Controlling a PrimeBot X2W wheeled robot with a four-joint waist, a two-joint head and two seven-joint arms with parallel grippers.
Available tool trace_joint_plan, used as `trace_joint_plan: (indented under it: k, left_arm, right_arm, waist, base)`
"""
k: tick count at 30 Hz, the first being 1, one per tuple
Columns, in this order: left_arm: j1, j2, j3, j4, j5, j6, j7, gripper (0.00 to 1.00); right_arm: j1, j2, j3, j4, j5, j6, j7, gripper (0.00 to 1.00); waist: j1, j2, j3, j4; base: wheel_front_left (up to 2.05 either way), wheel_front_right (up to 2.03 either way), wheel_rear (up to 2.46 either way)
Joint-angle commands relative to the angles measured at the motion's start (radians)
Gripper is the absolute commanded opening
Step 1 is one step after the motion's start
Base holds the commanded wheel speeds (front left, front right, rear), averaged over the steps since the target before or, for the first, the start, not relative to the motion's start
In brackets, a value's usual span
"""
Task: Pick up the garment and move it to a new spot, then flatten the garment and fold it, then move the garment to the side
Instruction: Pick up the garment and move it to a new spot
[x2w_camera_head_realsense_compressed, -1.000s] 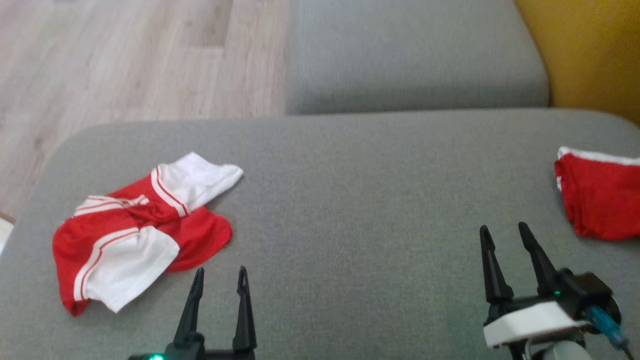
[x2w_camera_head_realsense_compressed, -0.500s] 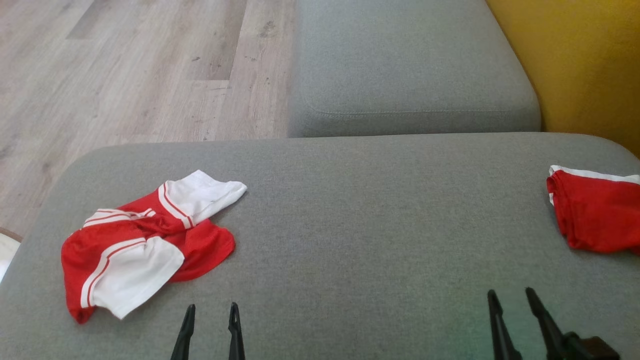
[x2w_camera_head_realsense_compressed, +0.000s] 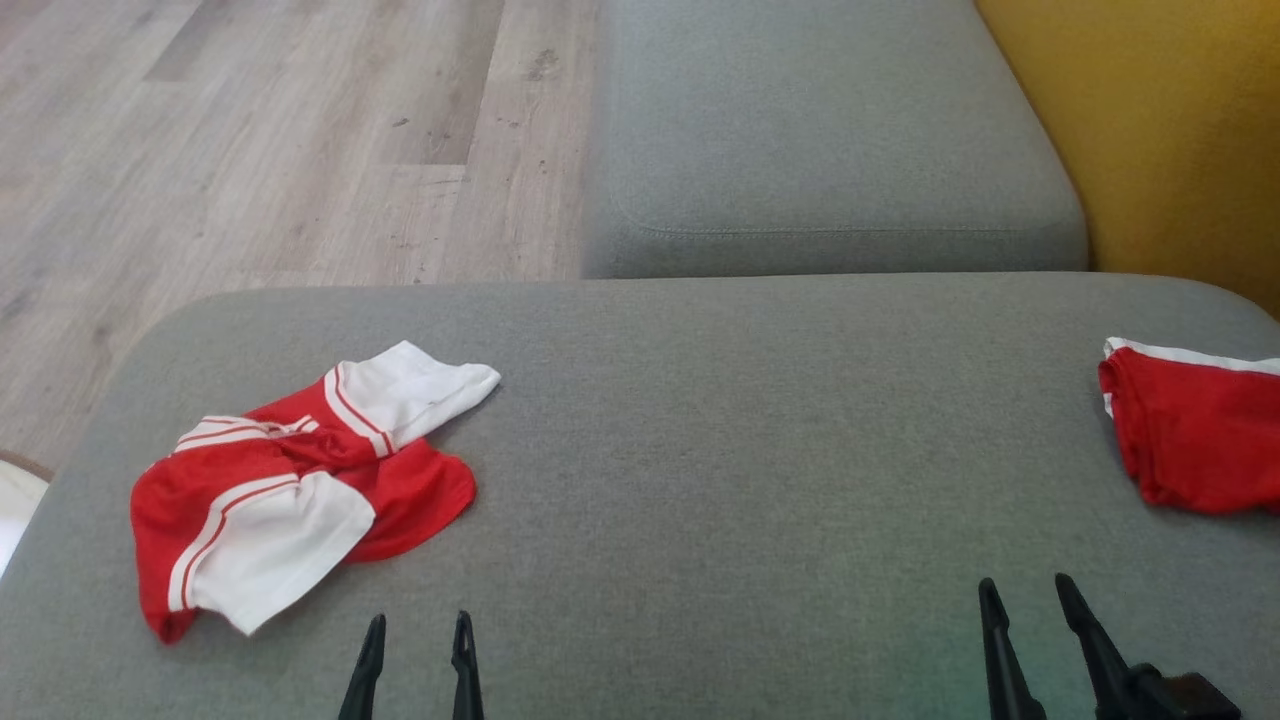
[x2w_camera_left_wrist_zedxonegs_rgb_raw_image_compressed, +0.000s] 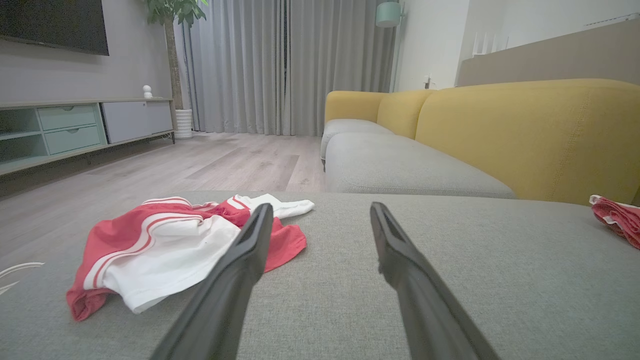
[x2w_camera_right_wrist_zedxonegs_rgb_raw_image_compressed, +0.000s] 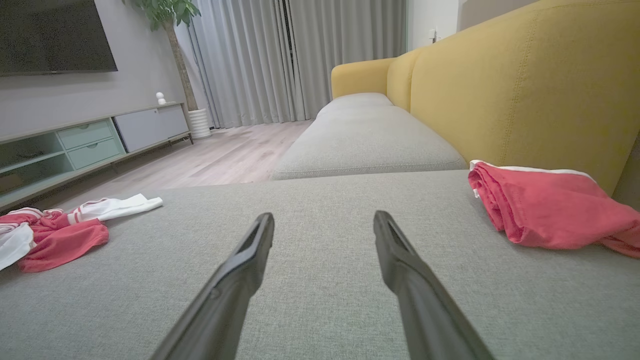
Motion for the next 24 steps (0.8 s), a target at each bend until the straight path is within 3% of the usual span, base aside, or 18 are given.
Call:
trace_joint_plan:
  k: [1, 7, 11, 16, 24]
  left_arm:
    - [-0.049, -0.007, 0.041, -0.026, 0.013, -0.007, -0.005, 1.00]
    - [-0.061, -0.007, 0.054, -0.014, 0.029, -0.016, -0.005, 1.00]
    - [-0.065, -0.006, 0.082, -0.012, 0.044, -0.024, -0.005, 1.00]
    - [-0.062, -0.004, 0.108, -0.017, 0.057, -0.026, -0.005, 1.00]
    - [-0.055, -0.005, 0.162, -0.070, 0.056, 0.004, -0.005, 1.00]
  right_arm:
    - [-0.028, -0.007, 0.025, -0.030, -0.010, -0.001, -0.011, 1.00]
    - [-0.011, -0.011, 0.029, -0.029, -0.014, -0.001, -0.011, 1.00]
    - [-0.010, -0.009, 0.055, -0.027, -0.001, -0.001, -0.011, 1.00]
    - [-0.026, -0.008, 0.093, -0.025, 0.005, -0.001, -0.011, 1.00]
    - [-0.118, -0.023, 0.159, 0.002, 0.006, -0.001, -0.011, 1.00]
  waist:
    - [0.0000, -0.0001, 0.001, 0.007]
    - [0.0000, -0.0001, 0.002, 0.080]
    - [0.0000, -0.0001, 0.004, 0.194]
    - [0.0000, -0.0001, 0.015, 0.290]
    - [0.0000, -0.0001, 0.087, 0.366]
  base:
    - [0.00, 0.00, 0.00]
    - [0.00, 0.00, 0.00]
    - [0.00, 0.00, 0.00]
    - [0.00, 0.00, 0.00]
    - [0.00, 0.00, 0.00]
